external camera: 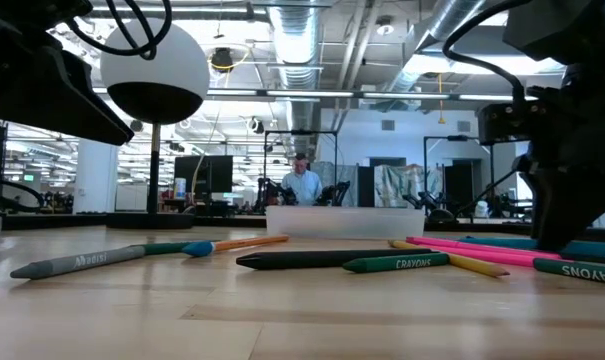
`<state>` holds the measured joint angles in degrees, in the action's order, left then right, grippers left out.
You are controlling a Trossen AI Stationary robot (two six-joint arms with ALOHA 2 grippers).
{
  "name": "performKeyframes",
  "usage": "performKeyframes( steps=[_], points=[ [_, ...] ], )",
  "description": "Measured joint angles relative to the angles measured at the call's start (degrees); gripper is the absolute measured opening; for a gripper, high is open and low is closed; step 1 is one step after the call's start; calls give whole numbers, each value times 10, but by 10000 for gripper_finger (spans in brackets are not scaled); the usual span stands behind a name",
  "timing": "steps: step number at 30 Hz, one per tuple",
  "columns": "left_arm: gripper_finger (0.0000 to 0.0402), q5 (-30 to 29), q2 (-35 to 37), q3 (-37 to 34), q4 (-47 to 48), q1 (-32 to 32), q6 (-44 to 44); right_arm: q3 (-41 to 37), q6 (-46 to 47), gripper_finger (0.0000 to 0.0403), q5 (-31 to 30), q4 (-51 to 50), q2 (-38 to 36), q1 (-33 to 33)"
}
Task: Pick & place school supplies into a supply box
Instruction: Put the blue pen into the orange supply box
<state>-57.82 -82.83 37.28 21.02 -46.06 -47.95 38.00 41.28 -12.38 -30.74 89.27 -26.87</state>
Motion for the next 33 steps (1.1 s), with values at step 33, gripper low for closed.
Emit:
performKeyframes(
  steps=[33],
  points=[
    [200, -6, 0, 0, 1, 0, 3, 90, -161, 39, -141, -89, 5, 20]
  ],
)
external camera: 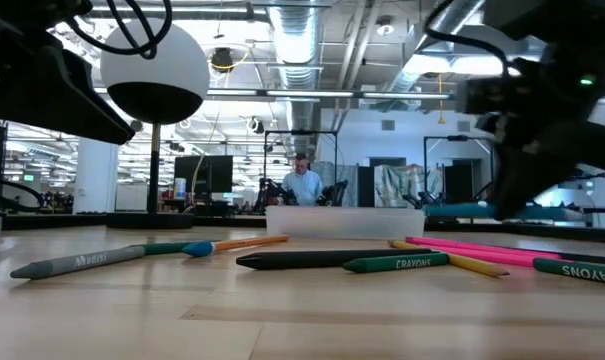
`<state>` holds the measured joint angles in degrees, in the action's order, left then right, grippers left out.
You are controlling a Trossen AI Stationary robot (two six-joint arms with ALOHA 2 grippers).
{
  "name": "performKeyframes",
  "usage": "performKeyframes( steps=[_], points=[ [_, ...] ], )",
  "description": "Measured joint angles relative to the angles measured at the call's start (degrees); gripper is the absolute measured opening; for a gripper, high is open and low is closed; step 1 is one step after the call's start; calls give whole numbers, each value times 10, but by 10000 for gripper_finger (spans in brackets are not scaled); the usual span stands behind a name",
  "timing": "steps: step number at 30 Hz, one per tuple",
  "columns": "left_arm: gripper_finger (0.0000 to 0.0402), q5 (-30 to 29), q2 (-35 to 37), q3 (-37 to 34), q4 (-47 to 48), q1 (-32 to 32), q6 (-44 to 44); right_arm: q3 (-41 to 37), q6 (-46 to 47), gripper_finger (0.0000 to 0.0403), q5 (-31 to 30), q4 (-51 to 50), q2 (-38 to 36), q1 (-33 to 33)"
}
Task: Pick & place school supplies into a supply box
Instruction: Put the blue pen into the orange supply box
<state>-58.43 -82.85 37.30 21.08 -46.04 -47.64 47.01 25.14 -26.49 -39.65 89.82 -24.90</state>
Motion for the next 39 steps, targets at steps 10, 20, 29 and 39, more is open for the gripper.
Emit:
performKeyframes(
  steps=[10, 20, 29, 39],
  points=[
    [200, -23, 0, 0, -1, 0, 0, 63, -173, 38, -77, 115, -1, 107],
    [200, -23, 0, 0, -17, 0, 0, 66, -312, 38, 83, 292, 22, 268],
    [200, -23, 0, 0, -19, 0, -2, 64, -316, 43, 116, 309, 106, 331],
    [200, -35, 0, 0, -20, 1, 1, 67, -327, 59, 114, 328, 126, 332]
  ],
)
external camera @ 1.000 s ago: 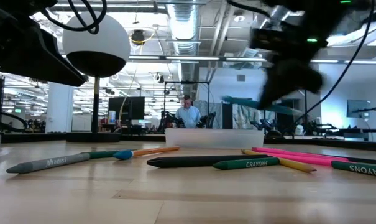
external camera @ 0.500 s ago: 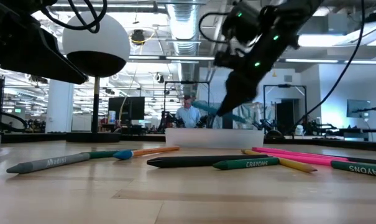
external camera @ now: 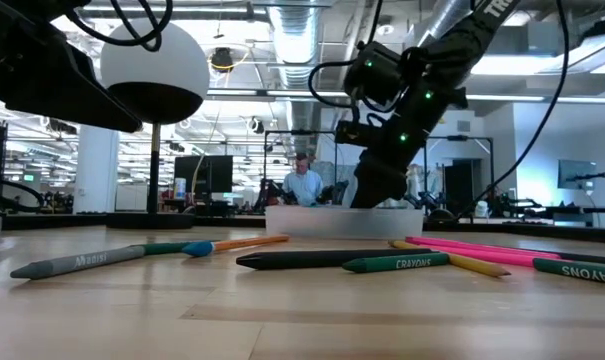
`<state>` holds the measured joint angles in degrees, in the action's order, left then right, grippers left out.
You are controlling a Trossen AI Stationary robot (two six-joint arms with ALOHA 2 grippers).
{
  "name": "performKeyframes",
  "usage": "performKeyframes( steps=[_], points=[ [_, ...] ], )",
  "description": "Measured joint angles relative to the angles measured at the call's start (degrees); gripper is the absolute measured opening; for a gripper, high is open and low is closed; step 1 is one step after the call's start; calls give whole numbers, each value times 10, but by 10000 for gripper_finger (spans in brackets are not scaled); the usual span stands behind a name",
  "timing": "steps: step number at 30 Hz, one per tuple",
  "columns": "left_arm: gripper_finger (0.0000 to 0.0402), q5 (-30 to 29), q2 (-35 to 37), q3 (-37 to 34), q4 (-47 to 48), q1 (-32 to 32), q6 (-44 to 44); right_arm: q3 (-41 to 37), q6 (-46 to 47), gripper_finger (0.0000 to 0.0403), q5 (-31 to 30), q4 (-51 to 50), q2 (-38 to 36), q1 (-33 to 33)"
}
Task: Pick & place school supplies into a supply box
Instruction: Put the blue pen into the orange supply box, then put the green crayon into the orange supply box
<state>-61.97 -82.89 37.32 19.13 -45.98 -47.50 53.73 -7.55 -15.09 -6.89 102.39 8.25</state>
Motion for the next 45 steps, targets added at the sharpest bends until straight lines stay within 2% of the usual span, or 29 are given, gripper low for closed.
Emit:
performKeyframes(
  steps=[7, 15, 19, 23, 29, 35, 45],
  points=[
    [200, -3, 0, 0, -1, 8, 0, 14, -1, 72, 0, -8, 0, 0],
    [200, 17, 0, 0, -7, 19, -1, 17, 0, 120, -2, -8, 0, -2],
    [200, 27, 0, 0, -16, 31, -2, 17, -8, 142, -29, -9, -29, -15],
    [200, 87, -8, 0, -65, 68, 29, 17, -24, 153, -75, -8, -83, -50],
    [200, 217, -54, 0, -173, 133, 141, -2, -31, 150, -85, 1, -176, -112],
    [200, 314, -91, 0, -214, 182, 166, -64, 2, 137, -157, -1, -258, -186],
    [200, 366, -101, 0, -228, 208, 174, -182, 136, 128, -377, 2, -350, -359]
  ],
)
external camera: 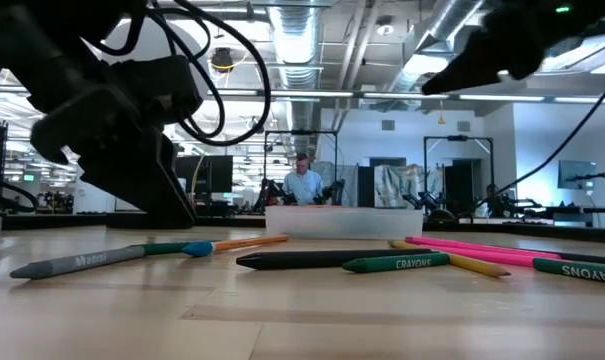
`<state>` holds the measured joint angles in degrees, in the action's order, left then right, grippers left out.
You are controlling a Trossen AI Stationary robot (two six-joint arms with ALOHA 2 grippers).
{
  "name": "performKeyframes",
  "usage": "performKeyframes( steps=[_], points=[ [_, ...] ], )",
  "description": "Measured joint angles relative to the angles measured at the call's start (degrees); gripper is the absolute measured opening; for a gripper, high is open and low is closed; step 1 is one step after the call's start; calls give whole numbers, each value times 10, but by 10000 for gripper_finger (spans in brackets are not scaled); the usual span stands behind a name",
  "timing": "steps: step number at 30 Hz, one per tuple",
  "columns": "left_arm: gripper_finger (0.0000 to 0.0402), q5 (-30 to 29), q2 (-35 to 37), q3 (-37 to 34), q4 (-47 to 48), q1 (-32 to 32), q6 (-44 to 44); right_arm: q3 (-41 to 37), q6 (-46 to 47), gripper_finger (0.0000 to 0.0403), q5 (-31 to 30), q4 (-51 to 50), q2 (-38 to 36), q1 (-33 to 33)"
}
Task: Pick & place school supplies into a supply box
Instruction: Put the green crayon into the orange supply box
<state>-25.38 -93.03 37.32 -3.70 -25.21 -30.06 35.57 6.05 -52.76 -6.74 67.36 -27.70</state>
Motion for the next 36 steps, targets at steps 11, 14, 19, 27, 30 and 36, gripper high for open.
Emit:
performKeyframes(
  steps=[11, 14, 19, 27, 30, 36],
  points=[
    [200, 29, -46, 0, -52, 0, -5, -73, 195, 129, -212, -5, 17, -187],
    [200, 15, -63, 6, -55, -1, -10, -78, 215, 129, -246, -6, 31, -219],
    [198, 16, -67, 6, -52, -1, -25, -78, 221, 129, -267, -2, 36, -247],
    [139, 58, -67, 51, 82, 23, -85, -78, 250, 129, -258, -3, 36, -267],
    [115, 84, -67, 72, 128, 35, -88, -78, 255, 129, -252, -1, 38, -274],
    [79, 163, -68, 104, 189, 62, -80, -77, 264, 129, -252, -1, 64, -286]
  ],
)
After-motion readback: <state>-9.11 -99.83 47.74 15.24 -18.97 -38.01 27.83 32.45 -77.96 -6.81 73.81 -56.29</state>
